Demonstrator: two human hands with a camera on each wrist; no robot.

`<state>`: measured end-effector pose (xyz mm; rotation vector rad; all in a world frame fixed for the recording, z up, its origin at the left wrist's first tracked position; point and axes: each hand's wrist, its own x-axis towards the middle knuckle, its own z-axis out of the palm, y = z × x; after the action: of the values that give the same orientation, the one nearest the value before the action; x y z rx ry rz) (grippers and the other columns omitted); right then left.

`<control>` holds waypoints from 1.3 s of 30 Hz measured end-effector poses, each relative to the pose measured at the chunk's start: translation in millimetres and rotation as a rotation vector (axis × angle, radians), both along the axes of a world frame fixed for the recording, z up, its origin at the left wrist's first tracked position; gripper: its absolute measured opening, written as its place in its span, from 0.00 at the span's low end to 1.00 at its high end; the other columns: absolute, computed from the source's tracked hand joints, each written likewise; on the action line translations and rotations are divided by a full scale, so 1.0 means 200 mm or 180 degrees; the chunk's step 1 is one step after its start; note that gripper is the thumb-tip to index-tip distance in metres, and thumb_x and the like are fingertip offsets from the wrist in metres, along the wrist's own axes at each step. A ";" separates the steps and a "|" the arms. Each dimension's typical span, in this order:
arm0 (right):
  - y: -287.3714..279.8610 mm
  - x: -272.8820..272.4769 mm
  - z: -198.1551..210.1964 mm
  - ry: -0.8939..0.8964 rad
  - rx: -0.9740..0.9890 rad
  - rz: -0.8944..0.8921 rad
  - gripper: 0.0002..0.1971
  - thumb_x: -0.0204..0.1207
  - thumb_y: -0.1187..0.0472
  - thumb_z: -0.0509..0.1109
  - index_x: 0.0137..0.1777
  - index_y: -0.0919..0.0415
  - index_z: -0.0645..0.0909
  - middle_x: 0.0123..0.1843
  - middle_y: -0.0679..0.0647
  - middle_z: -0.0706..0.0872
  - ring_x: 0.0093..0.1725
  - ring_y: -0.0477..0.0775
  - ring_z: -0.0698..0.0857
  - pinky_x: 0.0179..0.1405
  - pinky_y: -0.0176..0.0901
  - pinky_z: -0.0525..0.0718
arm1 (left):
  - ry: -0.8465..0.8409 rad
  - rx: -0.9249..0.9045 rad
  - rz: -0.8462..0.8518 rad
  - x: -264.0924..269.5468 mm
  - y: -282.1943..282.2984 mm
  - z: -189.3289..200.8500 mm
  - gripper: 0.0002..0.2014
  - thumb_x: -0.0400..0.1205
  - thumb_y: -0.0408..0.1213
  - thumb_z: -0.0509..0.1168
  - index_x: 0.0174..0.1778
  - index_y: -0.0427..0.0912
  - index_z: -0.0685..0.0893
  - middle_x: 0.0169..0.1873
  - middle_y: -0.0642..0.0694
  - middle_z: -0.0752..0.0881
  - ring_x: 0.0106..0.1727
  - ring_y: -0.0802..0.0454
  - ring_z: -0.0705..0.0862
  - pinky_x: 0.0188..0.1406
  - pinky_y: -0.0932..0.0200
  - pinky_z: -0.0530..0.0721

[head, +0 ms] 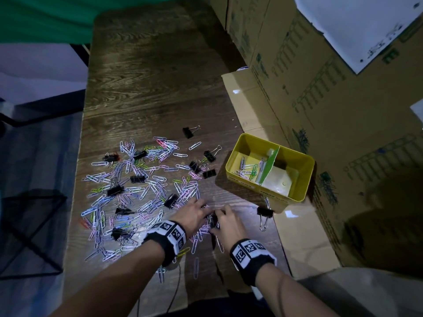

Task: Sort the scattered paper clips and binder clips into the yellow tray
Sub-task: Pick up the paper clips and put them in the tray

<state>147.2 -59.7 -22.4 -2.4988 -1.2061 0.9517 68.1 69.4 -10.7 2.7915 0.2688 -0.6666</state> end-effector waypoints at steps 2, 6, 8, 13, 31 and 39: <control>0.00 0.01 -0.01 0.0124 0.0158 -0.0091 0.22 0.75 0.60 0.72 0.68 0.62 0.76 0.68 0.58 0.72 0.66 0.60 0.77 0.66 0.49 0.74 | -0.0149 -0.0119 0.0201 0.00 -0.01 -0.01 0.20 0.83 0.37 0.58 0.72 0.49 0.72 0.74 0.45 0.69 0.68 0.44 0.69 0.68 0.51 0.69; -0.02 0.03 -0.03 0.0290 0.0399 -0.0393 0.14 0.74 0.65 0.73 0.60 0.62 0.81 0.64 0.55 0.77 0.61 0.54 0.78 0.60 0.34 0.70 | -0.0475 -0.0581 0.0668 0.00 0.02 -0.01 0.14 0.79 0.32 0.64 0.61 0.43 0.83 0.63 0.45 0.82 0.63 0.43 0.77 0.65 0.54 0.72; -0.02 0.05 -0.04 0.0390 0.0378 -0.0560 0.12 0.73 0.65 0.74 0.56 0.63 0.83 0.62 0.55 0.79 0.58 0.52 0.80 0.59 0.33 0.73 | -0.0588 -0.0790 0.0921 -0.01 0.06 0.00 0.12 0.76 0.34 0.69 0.56 0.44 0.86 0.56 0.46 0.86 0.58 0.49 0.82 0.61 0.60 0.75; 0.00 0.10 -0.03 0.0732 0.0351 -0.0801 0.14 0.73 0.64 0.75 0.58 0.63 0.85 0.58 0.55 0.84 0.52 0.52 0.84 0.57 0.42 0.83 | -0.0653 -0.1180 0.1688 -0.02 0.10 0.04 0.08 0.74 0.35 0.73 0.49 0.42 0.89 0.47 0.51 0.88 0.44 0.63 0.81 0.48 0.75 0.74; -0.14 0.23 0.11 0.2183 0.1734 -0.2228 0.12 0.62 0.69 0.82 0.44 0.58 0.88 0.45 0.48 0.89 0.41 0.44 0.88 0.45 0.34 0.86 | -0.0764 -0.3446 0.3511 -0.10 0.31 0.33 0.09 0.62 0.35 0.77 0.36 0.41 0.87 0.33 0.43 0.87 0.32 0.51 0.82 0.33 0.58 0.84; -0.20 0.30 0.35 0.2353 0.2573 -0.2714 0.10 0.61 0.72 0.80 0.42 0.64 0.88 0.48 0.56 0.88 0.42 0.48 0.88 0.47 0.39 0.88 | -0.1344 -0.4446 0.2875 0.33 0.32 0.65 0.10 0.62 0.30 0.78 0.37 0.40 0.89 0.31 0.45 0.89 0.34 0.48 0.82 0.36 0.57 0.78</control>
<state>206.3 -99.3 46.7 -1.4999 -0.1496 0.7768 133.2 132.4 118.7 1.1960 0.5991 0.0502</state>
